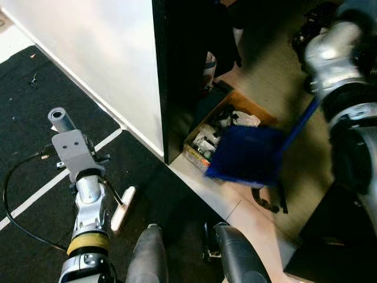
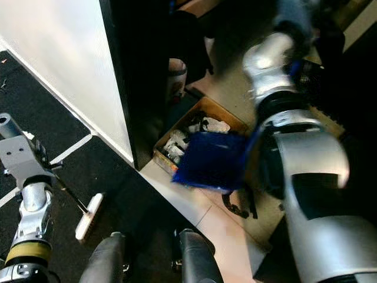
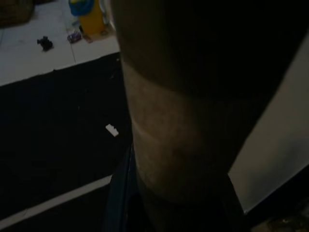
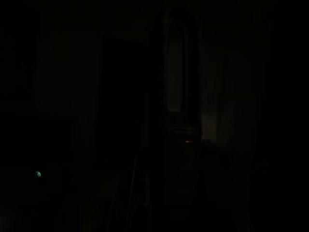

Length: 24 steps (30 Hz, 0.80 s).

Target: Sweep floor

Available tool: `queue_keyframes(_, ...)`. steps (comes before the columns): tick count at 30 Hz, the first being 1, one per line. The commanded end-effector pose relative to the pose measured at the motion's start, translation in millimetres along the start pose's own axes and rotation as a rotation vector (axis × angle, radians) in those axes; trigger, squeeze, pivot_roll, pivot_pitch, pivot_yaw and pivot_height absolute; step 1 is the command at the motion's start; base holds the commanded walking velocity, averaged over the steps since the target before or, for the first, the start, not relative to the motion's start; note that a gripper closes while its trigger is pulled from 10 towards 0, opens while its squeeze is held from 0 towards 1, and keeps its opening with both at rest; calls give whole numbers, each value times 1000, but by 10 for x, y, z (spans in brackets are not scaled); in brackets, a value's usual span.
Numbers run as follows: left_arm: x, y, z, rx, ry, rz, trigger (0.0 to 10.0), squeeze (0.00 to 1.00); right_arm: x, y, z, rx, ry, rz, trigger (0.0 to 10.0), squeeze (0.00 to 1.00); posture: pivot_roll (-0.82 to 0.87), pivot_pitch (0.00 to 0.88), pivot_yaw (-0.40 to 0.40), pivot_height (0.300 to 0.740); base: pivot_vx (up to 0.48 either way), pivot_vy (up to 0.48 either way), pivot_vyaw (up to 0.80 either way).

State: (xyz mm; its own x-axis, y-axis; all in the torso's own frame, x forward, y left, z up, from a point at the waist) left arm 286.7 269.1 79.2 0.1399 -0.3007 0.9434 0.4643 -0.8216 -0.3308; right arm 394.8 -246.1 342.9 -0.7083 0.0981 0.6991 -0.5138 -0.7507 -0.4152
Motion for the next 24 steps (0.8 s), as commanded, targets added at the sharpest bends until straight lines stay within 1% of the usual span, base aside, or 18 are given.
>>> queue_keyframes(1,-13,-31,11,-9,2,21,10000,0,285,40,228,-3,83,108,10000,0,58,147,-85,740,0,0,0)
queue_keyframes(2,-11,-32,16,-11,3,22,10000,0,332,89,291,-3,87,125,10000,0,58,147,-85,740,0,0,0)
queue_keyframes(3,-11,-32,16,-11,3,22,10000,0,332,89,291,-3,87,125,10000,0,58,147,-85,740,0,0,0)
queue_keyframes(4,-6,-32,27,-16,4,25,10000,0,386,103,356,89,87,140,10000,0,49,144,-69,740,0,0,0)
queue_keyframes(5,2,-24,41,-25,7,28,10000,0,378,79,395,273,26,155,10000,0,47,143,-67,740,0,0,0)
queue_keyframes(6,2,-24,41,-25,7,28,10000,0,378,79,395,273,26,155,10000,0,47,143,-67,740,0,0,0)
queue_keyframes(7,5,-19,43,-28,7,29,10000,0,356,69,395,329,-6,163,10000,0,47,143,-67,740,0,0,0)
queue_keyframes(8,11,-8,47,-35,10,33,10000,0,264,49,353,377,-67,154,10000,0,45,141,-62,740,0,0,0)
queue_keyframes(9,11,-8,47,-35,10,33,10000,0,264,49,353,377,-67,154,10000,0,45,141,-62,740,0,0,0)
queue_keyframes(10,19,6,51,-44,15,42,10000,0,98,10,246,463,-164,145,10000,0,44,139,-59,740,0,0,0)
queue_keyframes(11,19,6,51,-44,15,42,10000,0,98,10,246,463,-164,145,10000,0,44,139,-59,740,0,0,0)
queue_keyframes(14,26,33,56,-66,23,68,10000,0,-356,-52,-154,662,-417,157,10000,0,46,137,-56,740,0,0,0)
queue_keyframes(15,26,33,56,-66,23,68,10000,0,-356,-52,-154,662,-417,157,10000,0,46,137,-56,740,0,0,0)
queue_keyframes(16,23,37,55,-77,21,74,10000,0,-528,-27,-332,684,-510,195,10000,0,55,135,-57,740,0,0,0)
queue_keyframes(18,26,24,57,-92,20,78,10000,0,-781,60,-612,681,-662,287,10000,0,63,132,-56,740,0,0,0)
queue_keyframes(19,28,14,59,-96,20,78,10000,0,-845,91,-690,681,-708,317,10000,0,64,131,-56,740,0,0,0)
queue_keyframes(20,29,0,63,-98,19,79,10000,0,-880,110,-736,687,-733,330,10000,0,66,129,-55,740,0,0,0)
queue_keyframes(24,29,-21,71,-97,19,81,10000,0,-900,139,-770,704,-753,342,10000,0,68,125,-54,740,0,0,0)
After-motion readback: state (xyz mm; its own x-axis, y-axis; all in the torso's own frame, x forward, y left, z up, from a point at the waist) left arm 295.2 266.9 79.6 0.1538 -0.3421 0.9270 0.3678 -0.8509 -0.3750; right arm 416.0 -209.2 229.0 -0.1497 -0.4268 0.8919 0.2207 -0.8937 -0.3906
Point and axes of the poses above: a point about 5 cm out from each wrist's last joint towards the gripper, its own z axis pointing out of the wrist towards the gripper, its own x axis along the axis of the wrist's last joint, y = z × x, the point moved 1 cm from there along z, pointing out of the wrist towards the gripper, and after that the axes turned 15 degrees about z, right-handed, at the moved point
